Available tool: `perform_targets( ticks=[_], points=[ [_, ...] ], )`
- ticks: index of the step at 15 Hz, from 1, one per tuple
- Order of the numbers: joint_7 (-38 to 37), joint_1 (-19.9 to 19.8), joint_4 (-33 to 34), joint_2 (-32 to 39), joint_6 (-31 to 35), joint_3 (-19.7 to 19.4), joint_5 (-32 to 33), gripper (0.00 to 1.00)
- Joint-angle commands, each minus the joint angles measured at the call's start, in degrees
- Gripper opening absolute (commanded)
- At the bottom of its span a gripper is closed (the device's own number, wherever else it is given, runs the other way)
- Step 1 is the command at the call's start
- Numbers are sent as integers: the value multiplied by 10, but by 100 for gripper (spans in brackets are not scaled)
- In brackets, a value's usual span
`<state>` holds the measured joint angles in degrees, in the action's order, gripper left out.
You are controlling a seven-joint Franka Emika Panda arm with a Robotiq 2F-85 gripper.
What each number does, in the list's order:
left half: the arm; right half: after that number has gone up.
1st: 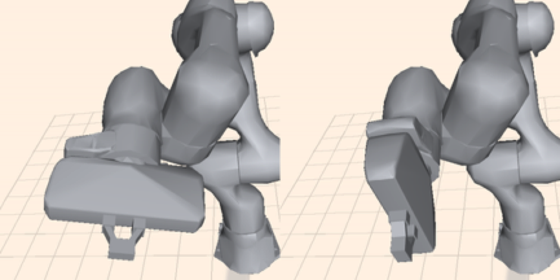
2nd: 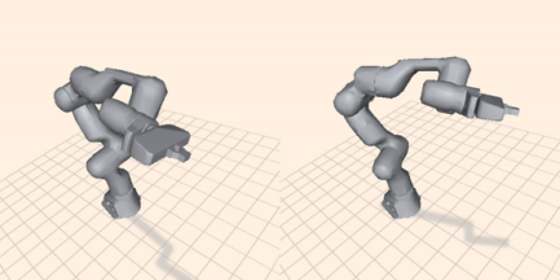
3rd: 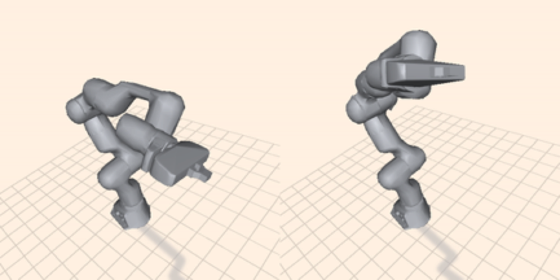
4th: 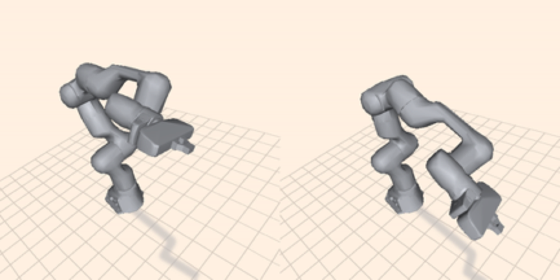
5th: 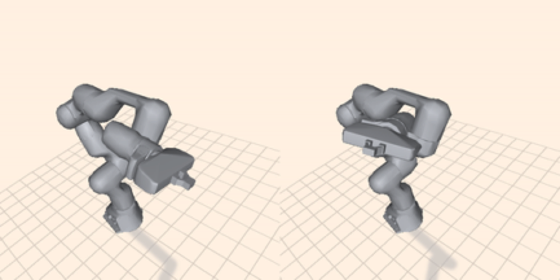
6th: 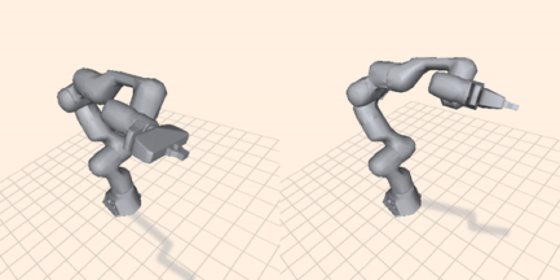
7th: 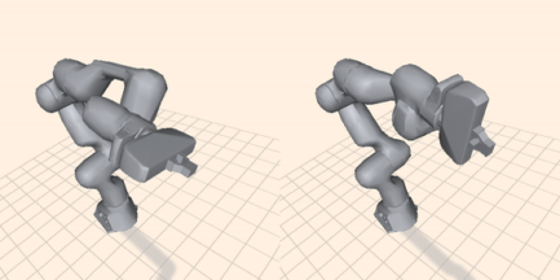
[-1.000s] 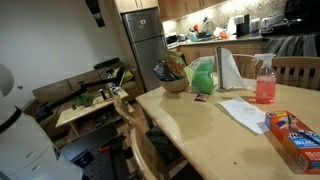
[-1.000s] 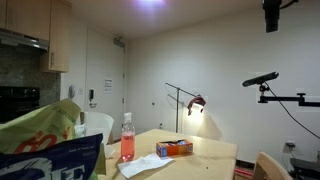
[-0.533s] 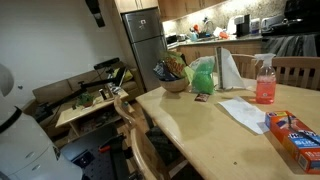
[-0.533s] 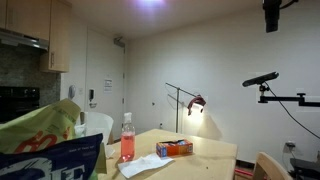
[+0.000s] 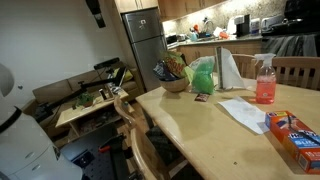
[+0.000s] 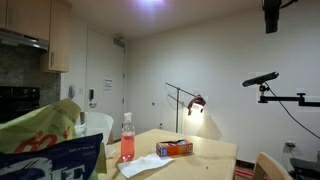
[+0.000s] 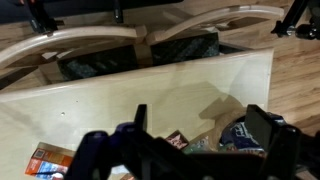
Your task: Take a ziplock bag out of the box and put it on the table
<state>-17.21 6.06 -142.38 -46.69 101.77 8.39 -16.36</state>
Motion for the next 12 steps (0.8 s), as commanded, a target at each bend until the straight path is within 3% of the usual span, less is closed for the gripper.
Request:
perform_targets(
  ticks=[1,8,12],
  points=[
    [-6,-29,34,30,1,9,18,100],
    [-37,-87,127,110,36,-1,48,100],
    [-69,-125,202,190,21,-3,113,100]
  ],
)
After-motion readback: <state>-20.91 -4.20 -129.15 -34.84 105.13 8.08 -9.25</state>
